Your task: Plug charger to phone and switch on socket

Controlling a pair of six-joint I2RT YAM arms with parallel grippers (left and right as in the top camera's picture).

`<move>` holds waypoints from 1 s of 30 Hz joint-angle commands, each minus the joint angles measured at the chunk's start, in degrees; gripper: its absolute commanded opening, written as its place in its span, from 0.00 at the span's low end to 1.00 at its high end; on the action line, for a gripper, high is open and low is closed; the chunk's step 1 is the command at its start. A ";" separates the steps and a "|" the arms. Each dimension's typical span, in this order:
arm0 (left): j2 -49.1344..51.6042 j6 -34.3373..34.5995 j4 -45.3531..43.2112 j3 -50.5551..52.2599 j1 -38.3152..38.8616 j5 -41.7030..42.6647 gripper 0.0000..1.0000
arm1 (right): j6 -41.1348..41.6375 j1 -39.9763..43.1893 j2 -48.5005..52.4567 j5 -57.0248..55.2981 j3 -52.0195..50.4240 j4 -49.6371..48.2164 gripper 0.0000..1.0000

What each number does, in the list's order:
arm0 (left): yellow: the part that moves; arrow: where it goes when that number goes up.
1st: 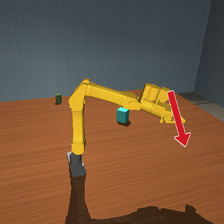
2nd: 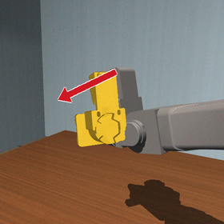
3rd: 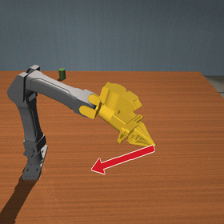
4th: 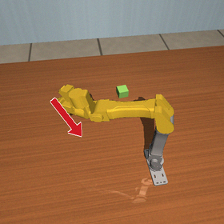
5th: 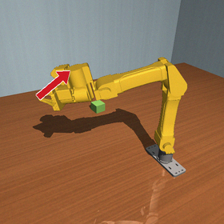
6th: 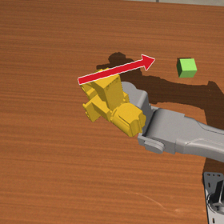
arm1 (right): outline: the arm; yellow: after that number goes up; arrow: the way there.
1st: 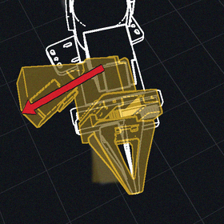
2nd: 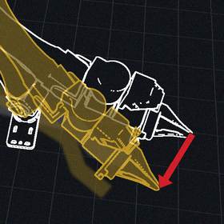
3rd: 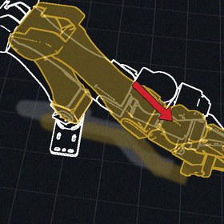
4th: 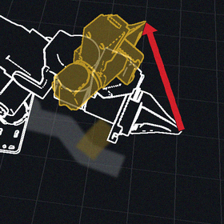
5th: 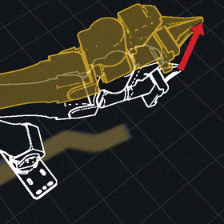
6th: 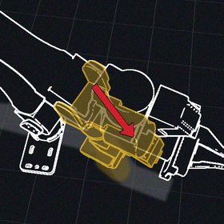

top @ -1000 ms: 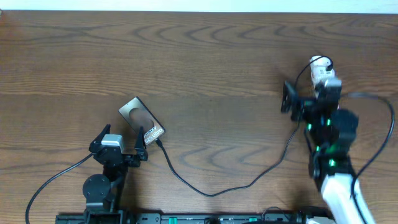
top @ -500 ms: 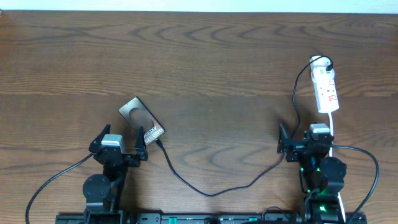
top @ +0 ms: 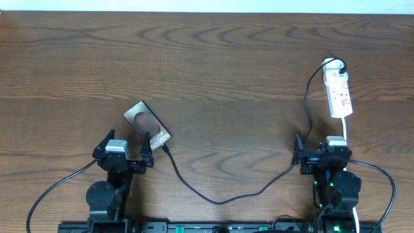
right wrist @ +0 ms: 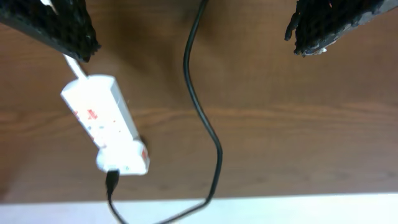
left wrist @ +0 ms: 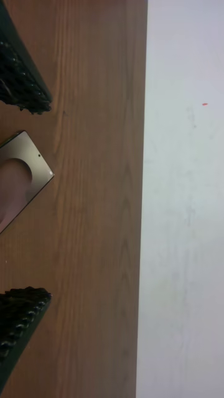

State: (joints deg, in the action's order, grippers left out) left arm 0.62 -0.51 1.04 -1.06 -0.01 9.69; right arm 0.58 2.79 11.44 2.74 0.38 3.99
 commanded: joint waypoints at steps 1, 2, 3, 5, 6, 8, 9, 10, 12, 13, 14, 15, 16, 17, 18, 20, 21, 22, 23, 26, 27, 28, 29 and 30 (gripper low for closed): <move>-0.28 -0.96 2.16 0.83 -0.31 0.26 0.92 | -0.90 -0.55 -3.19 -1.14 -0.07 0.42 0.99; -0.28 -0.96 2.16 0.83 -0.31 0.26 0.92 | -0.90 -0.59 -4.26 -1.14 -0.07 0.39 0.99; -0.28 -0.96 2.16 0.83 -0.31 0.26 0.92 | -0.90 -0.59 -5.31 -1.14 -0.07 0.42 0.99; -0.28 -0.96 2.16 0.83 -0.31 0.26 0.92 | -0.92 -0.59 -7.34 -1.18 -0.07 0.44 0.99; -0.28 -0.96 2.19 0.83 -0.31 0.26 0.92 | -0.92 -0.59 -8.28 -1.22 -0.07 0.46 0.99; -0.28 -0.96 2.16 0.83 -0.31 0.26 0.92 | -0.90 -0.59 -10.34 -1.31 -0.07 0.48 0.99; -0.28 -0.96 2.16 0.83 -0.31 0.26 0.92 | -0.90 -0.59 -11.04 -1.31 -0.07 0.48 0.99; -0.28 -0.96 2.16 0.83 -0.31 0.26 0.92 | -0.90 -0.59 -11.17 -1.31 -0.07 0.37 0.99; -0.28 -0.96 2.16 0.83 -0.31 0.26 0.92 | -0.90 -0.59 -11.15 -1.31 -0.07 0.50 0.99; -0.28 -0.96 2.16 0.83 -0.31 0.26 0.92 | -0.90 -0.59 -11.15 -1.31 -0.07 0.50 0.99; -0.28 -0.96 2.16 0.83 -0.31 0.26 0.92 | -0.90 -0.59 -11.15 -1.29 -0.07 0.50 0.99; -0.28 -0.96 2.16 0.83 -0.31 0.26 0.92 | -0.90 -0.59 -11.15 -1.29 -0.07 0.50 0.99; -0.28 -0.96 2.16 0.83 -0.31 0.26 0.92 | -0.90 -0.59 -11.15 -1.29 -0.07 0.48 0.99; -0.28 -0.96 2.16 0.83 -0.31 0.26 0.93 | -0.87 -0.59 -11.15 -1.27 -0.07 0.42 0.99; -0.28 -0.96 2.19 0.83 -0.31 0.26 0.92 | -0.87 -0.59 -11.15 -1.27 -0.07 0.33 0.99; -0.28 -0.96 2.19 0.83 -0.31 0.26 0.92 | -0.87 -0.59 -11.15 -1.25 -0.07 0.33 0.99; -0.28 -0.96 2.16 0.83 -0.31 0.26 0.92 | -0.87 -0.59 -11.13 -1.27 -0.07 0.33 0.99; -0.28 -0.96 2.16 0.83 -0.31 0.26 0.92 | -0.87 -0.59 -11.13 -1.25 -0.07 0.33 0.99; -0.28 -0.96 2.16 0.83 -0.31 0.26 0.92 | -0.87 -0.59 -11.13 -1.25 -0.07 0.33 0.99; -0.28 -0.96 2.16 0.83 -0.31 0.26 0.92 | -0.87 -0.59 -11.13 -1.25 -0.07 0.33 0.99; -0.28 -0.96 2.16 0.83 -0.31 0.26 0.92 | -0.87 -0.59 -11.13 -1.25 -0.07 0.33 0.99; -0.28 -0.96 2.16 0.83 -0.31 0.26 0.92 | -0.90 -0.59 -11.13 -1.25 -0.07 0.33 0.99; -0.28 -0.96 2.19 0.83 -0.31 0.26 0.92 | -0.87 -0.59 -11.13 -1.25 -0.07 0.33 0.99; -0.28 -0.96 2.16 0.83 -0.31 0.26 0.92 | -0.87 -0.59 -11.13 -1.25 -0.07 0.33 0.99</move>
State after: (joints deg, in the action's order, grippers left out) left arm 0.62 -0.51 1.04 -1.06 -0.01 9.69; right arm 0.56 2.76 0.84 2.50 0.38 4.01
